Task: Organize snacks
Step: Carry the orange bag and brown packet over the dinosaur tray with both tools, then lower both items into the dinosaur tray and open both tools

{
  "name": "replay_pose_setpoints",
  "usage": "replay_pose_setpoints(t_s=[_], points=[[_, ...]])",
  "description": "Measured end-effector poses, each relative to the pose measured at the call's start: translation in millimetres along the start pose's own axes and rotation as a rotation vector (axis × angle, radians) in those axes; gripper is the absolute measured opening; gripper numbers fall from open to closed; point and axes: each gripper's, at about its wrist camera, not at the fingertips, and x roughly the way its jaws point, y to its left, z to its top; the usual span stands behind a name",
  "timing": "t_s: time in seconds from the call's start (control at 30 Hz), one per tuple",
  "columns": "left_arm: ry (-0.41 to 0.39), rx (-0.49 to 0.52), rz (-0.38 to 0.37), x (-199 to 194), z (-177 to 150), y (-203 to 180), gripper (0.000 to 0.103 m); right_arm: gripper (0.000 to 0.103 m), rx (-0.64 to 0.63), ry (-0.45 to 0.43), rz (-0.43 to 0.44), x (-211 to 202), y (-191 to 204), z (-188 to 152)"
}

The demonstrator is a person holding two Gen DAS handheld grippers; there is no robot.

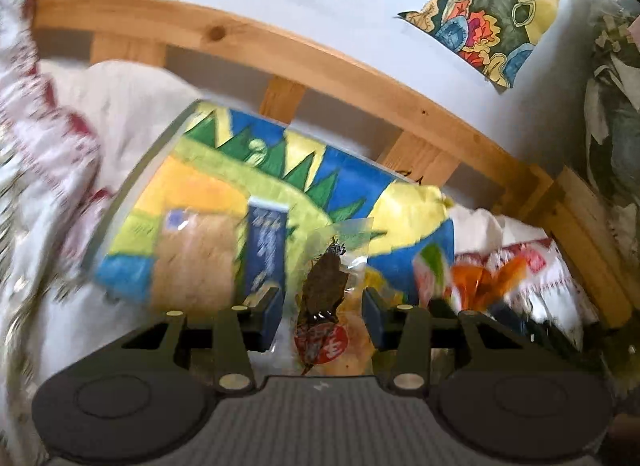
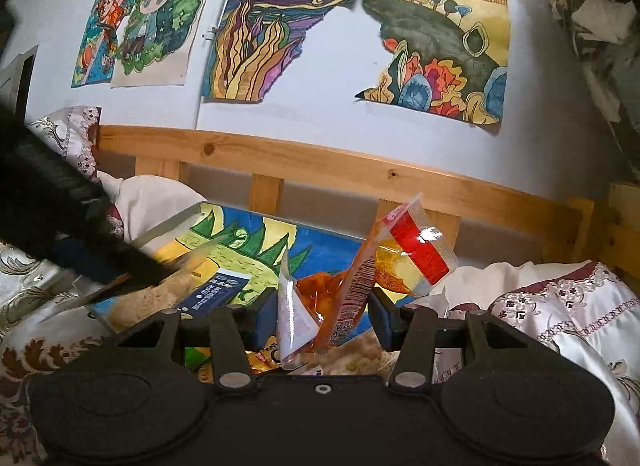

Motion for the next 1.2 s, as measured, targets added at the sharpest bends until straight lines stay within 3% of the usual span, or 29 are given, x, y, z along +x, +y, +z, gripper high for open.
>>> replay_pose_setpoints(t_s=[0.37,0.6,0.93,1.2], points=[[0.032,0.043,0.021,78,18,-28,0.048,0.054,-0.011,0.045,0.008,18,-5,-5],[0.061,0.038,0.035,90,10,-22,0.05,0.067,-0.041,0.045,0.008,16,0,-7],[0.036,0.02,0.031,78,13,-14,0.071,0.086,-0.038,0.017,-0.024,10,-4,-3],[-0.055,0.031,0.048,42,13,-6,0.091,0.098,-0.006,-0.019,-0.047,-3,-7,4]])
